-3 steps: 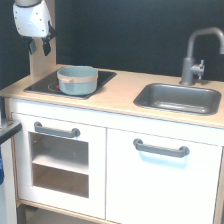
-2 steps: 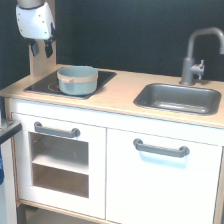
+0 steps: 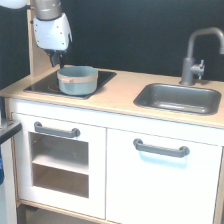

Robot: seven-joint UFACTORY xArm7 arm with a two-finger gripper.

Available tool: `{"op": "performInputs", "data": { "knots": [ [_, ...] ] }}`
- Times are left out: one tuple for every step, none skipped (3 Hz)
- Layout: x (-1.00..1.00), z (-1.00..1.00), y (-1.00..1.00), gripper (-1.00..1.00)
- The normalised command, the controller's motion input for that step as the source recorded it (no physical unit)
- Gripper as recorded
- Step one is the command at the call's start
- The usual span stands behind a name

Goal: Place the pot in the sink

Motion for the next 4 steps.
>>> {"op": "performInputs", "data": {
  "knots": [
    [0.6,-1.0,-0.17,-1.0],
    [0.41,-0.75,0.02,1.0],
    [0.15,-1.0,0.14,-1.0],
    [1.0,0.55,-0.09,0.03]
  ]
}}
